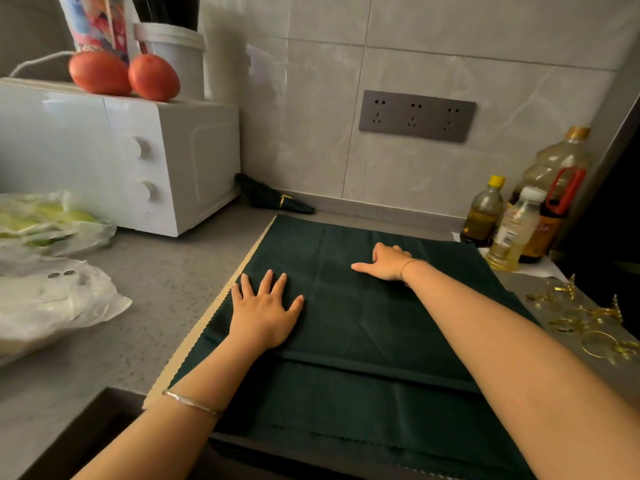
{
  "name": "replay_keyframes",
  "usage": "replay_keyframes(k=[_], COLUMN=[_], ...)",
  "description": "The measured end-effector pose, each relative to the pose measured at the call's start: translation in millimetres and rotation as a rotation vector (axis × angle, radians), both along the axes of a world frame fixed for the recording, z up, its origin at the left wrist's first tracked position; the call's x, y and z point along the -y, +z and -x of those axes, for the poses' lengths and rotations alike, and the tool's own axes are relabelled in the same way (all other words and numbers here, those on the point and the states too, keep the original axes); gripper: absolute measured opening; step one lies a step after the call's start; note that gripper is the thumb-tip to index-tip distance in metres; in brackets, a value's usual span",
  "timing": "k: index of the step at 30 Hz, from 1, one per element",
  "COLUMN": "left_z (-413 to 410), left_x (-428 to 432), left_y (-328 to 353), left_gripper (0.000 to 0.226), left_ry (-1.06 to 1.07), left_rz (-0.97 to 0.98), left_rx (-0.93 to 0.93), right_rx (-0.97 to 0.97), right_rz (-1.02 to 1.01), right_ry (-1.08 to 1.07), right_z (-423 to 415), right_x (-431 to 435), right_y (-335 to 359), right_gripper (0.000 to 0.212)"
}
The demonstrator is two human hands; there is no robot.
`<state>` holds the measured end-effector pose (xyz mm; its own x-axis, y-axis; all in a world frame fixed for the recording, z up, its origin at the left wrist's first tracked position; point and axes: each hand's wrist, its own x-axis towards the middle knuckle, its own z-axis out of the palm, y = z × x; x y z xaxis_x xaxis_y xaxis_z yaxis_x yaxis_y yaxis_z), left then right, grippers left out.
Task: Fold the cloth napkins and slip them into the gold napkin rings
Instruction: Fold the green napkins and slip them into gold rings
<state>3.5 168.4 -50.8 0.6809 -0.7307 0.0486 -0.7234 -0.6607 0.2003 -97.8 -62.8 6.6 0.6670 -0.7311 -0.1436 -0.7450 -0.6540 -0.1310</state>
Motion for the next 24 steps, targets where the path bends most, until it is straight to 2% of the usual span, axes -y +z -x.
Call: replay_keyframes(k=[3, 6, 8, 10, 15, 19, 21, 24], left_z=[-1, -2, -2, -3, -4, -3, -1, 8], left_x=[2, 4, 4, 3, 0, -8, -14, -23], left_y=[0, 0, 0, 0, 4, 16, 25, 35], left_gripper=[0.07, 0.072, 0.074, 0.074, 0.068, 0.06, 0.053, 0.05], left_ry=[0.007, 0.018, 0.035, 0.062, 0.122, 0.132, 0.082, -0.005], left_rz=[0.007, 0.011, 0.036, 0.105, 0.474, 0.811, 0.778, 0.449], left_rx=[-0.004, -0.016, -0.029, -0.059, -0.187, -0.282, -0.224, -0.187], right_rx=[-0.012, 0.063, 0.157, 0.254, 0.431, 0.464, 0.431, 0.392], right_rz=[-0.042, -0.07, -0.101, -0.113, -0.022, 0.092, 0.153, 0.166], right_ry=[0.062, 0.205, 0.302, 0.382, 0.489, 0.546, 0.571, 0.591], right_z=[-34, -69, -90, -102, -97, -51, -17, 37], right_x=[-12, -38, -57, -75, -87, -93, -95, -99], right_y=[2, 3, 4, 6, 11, 20, 23, 20], right_gripper=[0.048, 0.041, 0.053, 0.052, 0.018, 0.017, 0.022, 0.026])
